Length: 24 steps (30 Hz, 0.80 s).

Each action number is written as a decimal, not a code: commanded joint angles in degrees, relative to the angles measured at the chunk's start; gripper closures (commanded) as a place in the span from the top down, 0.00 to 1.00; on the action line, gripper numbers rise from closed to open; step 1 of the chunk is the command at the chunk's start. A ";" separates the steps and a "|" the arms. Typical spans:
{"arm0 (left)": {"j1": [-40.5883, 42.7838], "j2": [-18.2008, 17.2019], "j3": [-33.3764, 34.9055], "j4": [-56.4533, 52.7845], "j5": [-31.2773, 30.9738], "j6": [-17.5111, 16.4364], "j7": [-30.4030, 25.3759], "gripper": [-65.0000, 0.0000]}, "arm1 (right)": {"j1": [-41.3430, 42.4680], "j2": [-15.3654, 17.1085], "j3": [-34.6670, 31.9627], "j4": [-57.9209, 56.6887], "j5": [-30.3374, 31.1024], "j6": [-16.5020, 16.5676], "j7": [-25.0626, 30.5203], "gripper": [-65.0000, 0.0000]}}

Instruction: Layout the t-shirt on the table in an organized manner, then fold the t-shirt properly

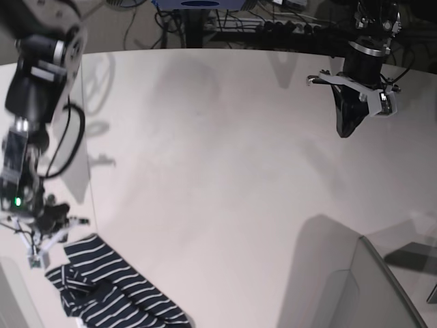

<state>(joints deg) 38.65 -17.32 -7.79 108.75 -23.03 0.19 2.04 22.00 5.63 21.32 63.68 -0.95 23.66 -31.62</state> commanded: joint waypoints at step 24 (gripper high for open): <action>-8.54 0.05 -1.48 0.04 -0.23 0.12 10.75 0.00 | 22.09 2.24 0.35 -58.10 0.73 -14.47 46.52 0.58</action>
<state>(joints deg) 30.37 -16.67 -9.02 107.53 -23.03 0.43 15.97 41.39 7.33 21.74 4.58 -0.45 8.95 13.08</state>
